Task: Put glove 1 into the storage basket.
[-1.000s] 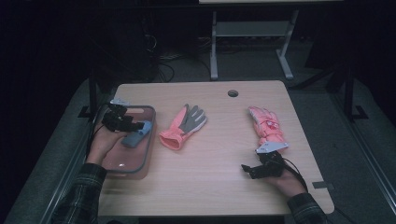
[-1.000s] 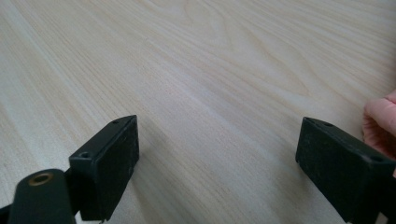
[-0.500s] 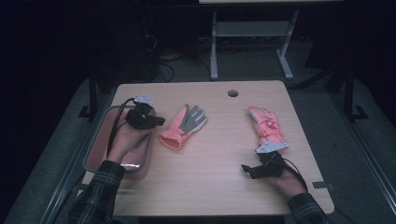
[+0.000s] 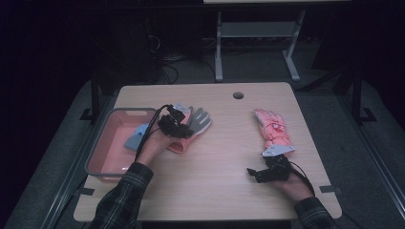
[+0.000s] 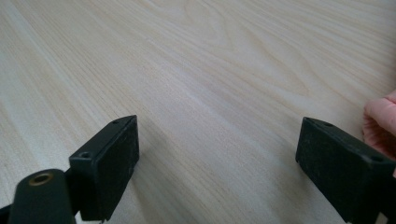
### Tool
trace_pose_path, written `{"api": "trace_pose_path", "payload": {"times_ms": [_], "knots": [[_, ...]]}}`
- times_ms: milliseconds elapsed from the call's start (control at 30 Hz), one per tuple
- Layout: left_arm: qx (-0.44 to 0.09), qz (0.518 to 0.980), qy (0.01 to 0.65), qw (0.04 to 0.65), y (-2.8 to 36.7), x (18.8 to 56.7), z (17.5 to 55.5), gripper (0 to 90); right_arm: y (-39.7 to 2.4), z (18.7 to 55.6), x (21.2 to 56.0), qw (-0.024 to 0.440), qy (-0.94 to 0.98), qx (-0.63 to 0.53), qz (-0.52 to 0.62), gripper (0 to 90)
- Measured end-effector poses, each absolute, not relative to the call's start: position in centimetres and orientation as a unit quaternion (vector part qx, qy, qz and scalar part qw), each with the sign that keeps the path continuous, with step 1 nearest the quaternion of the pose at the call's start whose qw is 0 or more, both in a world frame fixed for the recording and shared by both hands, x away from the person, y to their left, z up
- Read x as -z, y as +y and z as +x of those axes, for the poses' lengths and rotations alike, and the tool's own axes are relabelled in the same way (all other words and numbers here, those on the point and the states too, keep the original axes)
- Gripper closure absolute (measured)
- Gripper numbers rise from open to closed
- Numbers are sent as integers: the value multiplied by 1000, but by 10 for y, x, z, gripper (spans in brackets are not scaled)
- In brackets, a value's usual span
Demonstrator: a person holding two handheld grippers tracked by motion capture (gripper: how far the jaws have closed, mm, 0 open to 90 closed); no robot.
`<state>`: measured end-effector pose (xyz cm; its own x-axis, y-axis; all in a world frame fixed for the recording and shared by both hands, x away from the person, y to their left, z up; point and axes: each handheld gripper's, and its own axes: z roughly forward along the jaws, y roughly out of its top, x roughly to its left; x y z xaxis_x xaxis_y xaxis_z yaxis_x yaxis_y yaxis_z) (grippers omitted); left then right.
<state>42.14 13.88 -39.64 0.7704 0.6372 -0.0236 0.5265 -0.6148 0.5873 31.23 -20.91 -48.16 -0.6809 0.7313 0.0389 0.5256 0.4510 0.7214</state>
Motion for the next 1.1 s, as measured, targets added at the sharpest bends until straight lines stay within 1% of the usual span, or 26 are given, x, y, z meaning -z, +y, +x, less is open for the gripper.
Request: {"api": "trace_pose_path", "payload": {"times_ms": [167, 367, 533, 600, 633, 700, 933, 967, 1033, 1100], "knots": [[-99, 901, 330, 264, 134, 409, 426, 637, -209, 312, 482, 139, 840, -367, 373, 129], [-102, 899, 340, 255, 136, 417, 427, 655, -209, 312, 482, 139, 840, -368, 374, 128], [-115, 901, 345, 238, 134, 420, 427, 721, -209, 312, 482, 139, 841, -367, 373, 129], [-111, 902, 346, 234, 134, 421, 428, 750, -209, 312, 482, 139, 840, -367, 374, 129], [-105, 902, 346, 235, 134, 421, 428, 796, -209, 312, 482, 139, 841, -367, 373, 128], [-98, 902, 346, 236, 134, 420, 427, 837, -209, 312, 482, 139, 840, -367, 373, 129], [-89, 904, 333, 252, 131, 413, 421, 853, -209, 312, 482, 139, 840, -367, 373, 129], [-79, 904, 329, 260, 129, 411, 419, 897, -209, 312, 482, 139, 840, -367, 373, 128], [-84, 907, 320, 262, 122, 408, 414, 895, -209, 312, 482, 139, 840, -367, 374, 128], [-76, 909, 312, 266, 116, 407, 410, 896, -209, 312, 482, 139, 841, -367, 373, 129]]}}
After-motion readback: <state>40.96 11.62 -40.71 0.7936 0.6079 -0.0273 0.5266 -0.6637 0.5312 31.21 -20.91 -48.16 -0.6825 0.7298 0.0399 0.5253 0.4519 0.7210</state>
